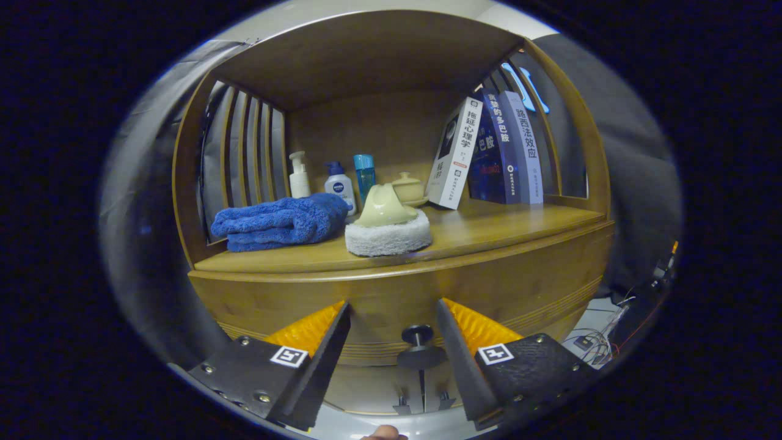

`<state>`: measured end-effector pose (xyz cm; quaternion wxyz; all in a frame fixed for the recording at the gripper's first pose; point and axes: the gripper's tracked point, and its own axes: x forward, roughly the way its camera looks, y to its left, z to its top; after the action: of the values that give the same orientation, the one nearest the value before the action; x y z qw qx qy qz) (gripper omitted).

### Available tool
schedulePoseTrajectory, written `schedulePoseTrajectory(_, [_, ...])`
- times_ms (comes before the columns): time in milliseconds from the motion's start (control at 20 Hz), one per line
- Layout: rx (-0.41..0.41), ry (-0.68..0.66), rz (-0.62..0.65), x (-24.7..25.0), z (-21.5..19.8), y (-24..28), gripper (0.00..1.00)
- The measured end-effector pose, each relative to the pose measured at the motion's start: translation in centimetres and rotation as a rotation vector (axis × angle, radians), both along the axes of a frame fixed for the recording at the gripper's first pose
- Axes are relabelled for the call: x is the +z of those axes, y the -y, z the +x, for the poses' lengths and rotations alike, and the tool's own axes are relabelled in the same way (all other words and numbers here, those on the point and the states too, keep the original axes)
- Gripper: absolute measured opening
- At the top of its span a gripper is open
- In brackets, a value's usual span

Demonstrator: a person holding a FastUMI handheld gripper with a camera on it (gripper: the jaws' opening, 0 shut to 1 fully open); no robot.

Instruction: Pull open the drawer, take out the items inside it, and place them on the countertop above the cabinet.

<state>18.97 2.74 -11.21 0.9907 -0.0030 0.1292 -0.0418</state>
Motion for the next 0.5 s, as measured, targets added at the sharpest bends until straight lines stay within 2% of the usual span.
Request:
schedulePoseTrajectory(150, [-0.008,0.007,0.024,0.3,-0.1,-0.1,0.86])
schedulePoseTrajectory(300, [-0.028,0.065,0.04,2.7,-0.8,-0.1,0.91])
schedulePoseTrajectory(500, [-0.069,0.105,0.017,6.1,-2.1,0.1,0.91])
